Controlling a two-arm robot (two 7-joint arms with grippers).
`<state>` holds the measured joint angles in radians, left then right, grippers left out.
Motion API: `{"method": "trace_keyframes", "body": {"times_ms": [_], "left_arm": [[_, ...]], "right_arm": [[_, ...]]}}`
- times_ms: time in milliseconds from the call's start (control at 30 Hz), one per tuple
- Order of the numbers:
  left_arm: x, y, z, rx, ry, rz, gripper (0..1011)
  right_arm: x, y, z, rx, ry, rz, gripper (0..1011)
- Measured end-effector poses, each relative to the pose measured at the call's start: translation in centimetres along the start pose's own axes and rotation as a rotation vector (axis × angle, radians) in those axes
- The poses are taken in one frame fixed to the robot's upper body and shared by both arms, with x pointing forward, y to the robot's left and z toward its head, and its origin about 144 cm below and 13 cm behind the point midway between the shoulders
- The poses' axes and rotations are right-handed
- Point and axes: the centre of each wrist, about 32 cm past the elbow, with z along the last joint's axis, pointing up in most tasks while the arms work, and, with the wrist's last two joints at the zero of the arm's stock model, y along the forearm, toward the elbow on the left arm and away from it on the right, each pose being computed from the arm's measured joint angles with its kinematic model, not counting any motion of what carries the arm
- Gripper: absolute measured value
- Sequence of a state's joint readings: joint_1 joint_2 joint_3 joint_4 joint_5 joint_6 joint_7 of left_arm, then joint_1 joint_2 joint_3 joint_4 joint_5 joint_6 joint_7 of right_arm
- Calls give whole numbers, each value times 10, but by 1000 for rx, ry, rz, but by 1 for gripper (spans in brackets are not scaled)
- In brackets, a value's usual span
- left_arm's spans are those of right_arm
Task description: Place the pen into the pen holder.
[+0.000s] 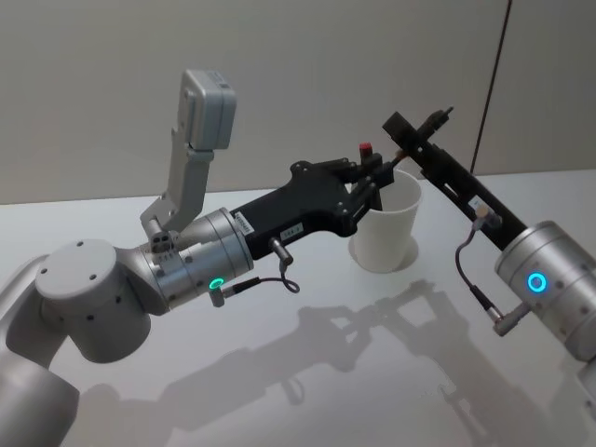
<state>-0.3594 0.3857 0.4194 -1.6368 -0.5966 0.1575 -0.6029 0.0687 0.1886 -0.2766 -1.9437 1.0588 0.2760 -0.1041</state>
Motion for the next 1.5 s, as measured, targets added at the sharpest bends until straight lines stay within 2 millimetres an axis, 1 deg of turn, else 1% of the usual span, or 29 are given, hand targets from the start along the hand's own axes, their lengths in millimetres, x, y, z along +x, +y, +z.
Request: {"method": "trace_keyframes", "body": {"times_ms": [400, 533, 600, 633, 700, 733, 800, 833, 867, 933, 967, 1000, 1067, 1133, 1167, 1200, 1267, 1333, 1500], "left_arm": [[0, 0, 0, 0, 0, 0, 121], [0, 0, 0, 0, 0, 0, 121], [0, 0, 0, 0, 0, 0, 121], [0, 0, 0, 0, 0, 0, 121], [0, 0, 0, 0, 0, 0, 121], [0, 0, 0, 0, 0, 0, 123], [0, 0, 0, 0, 0, 0, 121], [0, 0, 0, 0, 0, 0, 121], [0, 0, 0, 0, 0, 0, 121], [0, 0, 0, 0, 0, 0, 121], [0, 0, 0, 0, 0, 0, 121], [0, 0, 0, 0, 0, 0, 121], [0, 0, 0, 0, 0, 0, 121], [0, 0, 0, 0, 0, 0, 121], [0, 0, 0, 0, 0, 0, 121], [0, 0, 0, 0, 0, 0, 121], [0, 0, 0, 0, 0, 0, 121], [0, 0, 0, 0, 0, 0, 121], [0, 0, 0, 0, 0, 0, 120]], "right_arm": [[-2, 5, -4, 4, 4, 3, 1002], [-2, 6, -5, 5, 5, 3, 945], [-2, 6, -5, 5, 5, 3, 907], [-2, 6, -5, 6, 5, 3, 850], [-2, 6, -5, 6, 5, 3, 815], [-2, 7, -5, 6, 6, 3, 763], [-2, 7, -5, 6, 6, 3, 733], [-2, 7, -6, 6, 6, 3, 667], [-3, 7, -6, 6, 6, 3, 667], [-3, 7, -6, 7, 6, 3, 606], [-3, 7, -6, 7, 6, 3, 565], [-3, 7, -6, 7, 6, 3, 503], [-3, 7, -6, 7, 6, 3, 485], [-3, 7, -6, 7, 6, 3, 400], [-3, 7, -6, 7, 6, 3, 387], [-3, 7, -6, 7, 6, 3, 328], [-3, 8, -6, 7, 6, 3, 280], [-3, 8, -6, 7, 7, 4, 201], [-3, 8, -6, 8, 7, 4, 157]]}}
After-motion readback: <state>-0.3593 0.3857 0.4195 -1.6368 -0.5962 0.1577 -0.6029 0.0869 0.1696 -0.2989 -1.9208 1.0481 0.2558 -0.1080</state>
